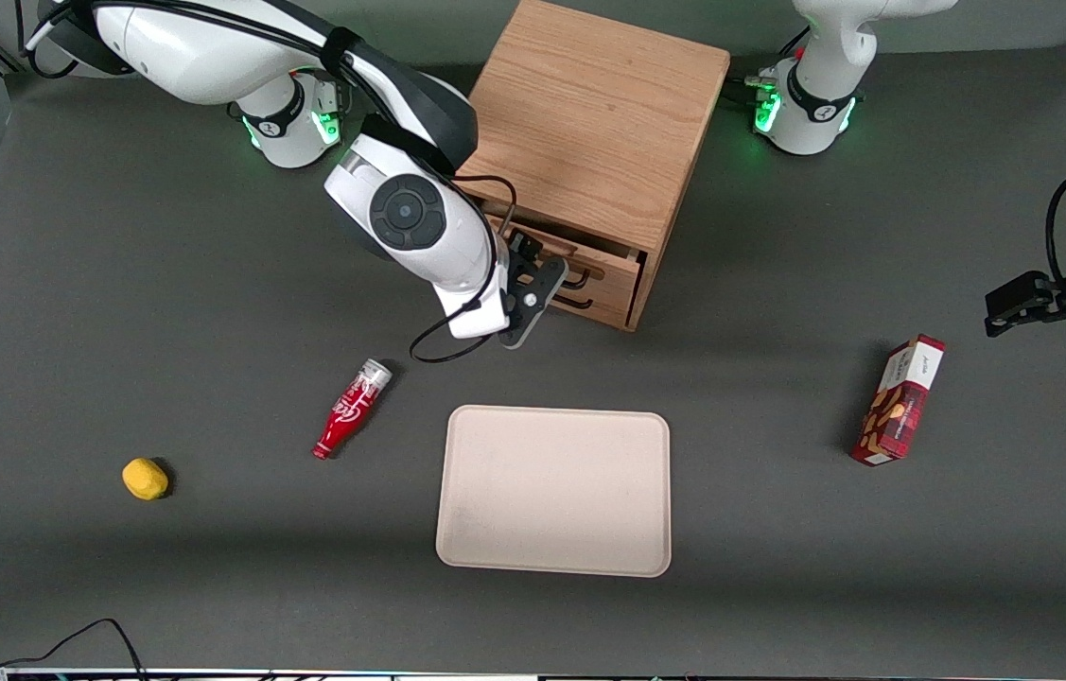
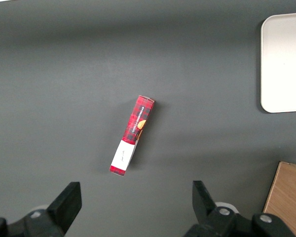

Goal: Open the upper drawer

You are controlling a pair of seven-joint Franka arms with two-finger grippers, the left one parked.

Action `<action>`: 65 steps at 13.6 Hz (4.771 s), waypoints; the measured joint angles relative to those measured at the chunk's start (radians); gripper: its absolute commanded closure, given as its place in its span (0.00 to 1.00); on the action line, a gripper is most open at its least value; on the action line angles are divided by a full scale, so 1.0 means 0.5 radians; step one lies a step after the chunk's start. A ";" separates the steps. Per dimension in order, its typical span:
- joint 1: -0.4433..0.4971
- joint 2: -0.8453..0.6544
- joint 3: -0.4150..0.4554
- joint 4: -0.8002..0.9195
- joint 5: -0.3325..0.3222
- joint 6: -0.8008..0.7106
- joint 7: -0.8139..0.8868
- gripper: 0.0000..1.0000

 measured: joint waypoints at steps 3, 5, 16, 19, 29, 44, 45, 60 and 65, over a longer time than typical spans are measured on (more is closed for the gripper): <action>-0.015 0.000 -0.042 0.007 -0.001 0.004 -0.056 0.00; -0.022 0.000 -0.087 0.019 -0.001 0.009 -0.081 0.00; -0.012 0.000 -0.307 0.090 -0.001 0.285 -0.088 0.00; -0.012 0.001 -0.355 0.090 -0.001 0.349 -0.090 0.00; -0.005 0.011 -0.493 0.153 0.005 0.429 -0.177 0.00; 0.004 0.043 -0.562 0.199 0.117 0.467 -0.200 0.00; 0.005 0.043 -0.562 0.200 0.121 0.465 -0.200 0.00; -0.023 0.007 -0.601 0.486 0.177 -0.097 -0.417 0.00; -0.393 -0.345 -0.717 0.526 0.365 -0.471 -0.417 0.00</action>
